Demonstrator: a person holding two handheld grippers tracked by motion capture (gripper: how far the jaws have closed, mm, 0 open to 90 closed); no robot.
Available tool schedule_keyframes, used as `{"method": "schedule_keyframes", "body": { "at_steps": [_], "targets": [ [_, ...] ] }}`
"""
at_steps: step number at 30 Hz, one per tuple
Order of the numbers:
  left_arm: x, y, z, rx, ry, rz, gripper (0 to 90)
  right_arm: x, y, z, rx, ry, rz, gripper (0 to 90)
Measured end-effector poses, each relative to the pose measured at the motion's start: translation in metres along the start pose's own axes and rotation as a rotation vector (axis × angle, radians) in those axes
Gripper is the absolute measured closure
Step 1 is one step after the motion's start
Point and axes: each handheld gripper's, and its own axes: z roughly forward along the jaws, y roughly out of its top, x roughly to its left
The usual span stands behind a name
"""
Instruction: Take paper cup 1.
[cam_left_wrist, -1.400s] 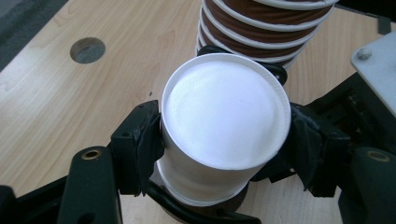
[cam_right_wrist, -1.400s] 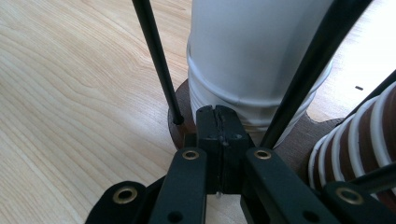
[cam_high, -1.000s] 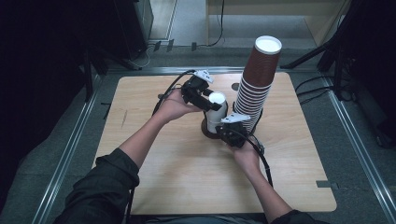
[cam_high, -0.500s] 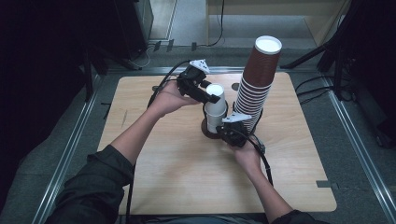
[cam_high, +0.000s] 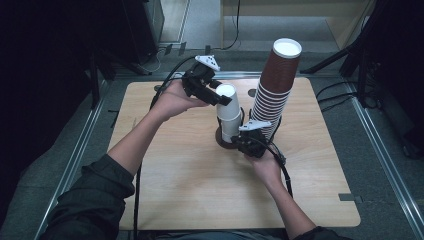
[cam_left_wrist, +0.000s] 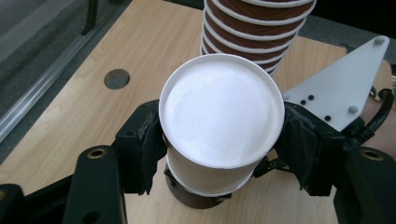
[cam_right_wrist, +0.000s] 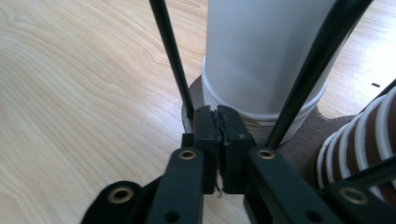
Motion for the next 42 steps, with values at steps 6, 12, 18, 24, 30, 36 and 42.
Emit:
{"method": "schedule_keyframes", "body": {
  "at_steps": [6,12,18,24,30,36,42],
  "targets": [
    [-0.005,-0.003,-0.016,-0.002,-0.020,0.017,34.6,0.001,0.000,-0.014,0.000,0.027,-0.006,82.7],
    [-0.014,-0.012,-0.033,-0.013,-0.026,0.033,34.6,0.006,-0.002,-0.028,0.018,0.082,-0.042,74.6],
    [-0.023,-0.027,-0.045,-0.022,-0.026,0.039,34.6,0.015,-0.006,-0.039,0.028,0.159,-0.097,68.7],
    [-0.031,-0.046,-0.052,-0.049,-0.029,0.027,34.6,0.020,-0.006,-0.045,0.043,0.216,-0.106,65.9],
    [-0.039,-0.063,-0.055,-0.052,-0.026,0.023,34.6,0.021,-0.009,-0.049,0.043,0.264,-0.085,57.8],
    [-0.047,-0.081,-0.054,-0.065,-0.031,0.019,34.7,0.023,-0.009,-0.049,0.039,0.294,-0.138,44.6],
    [-0.051,-0.097,-0.047,-0.063,-0.037,0.013,34.7,0.025,-0.007,-0.050,0.024,0.310,-0.153,38.5]
  ]
}}
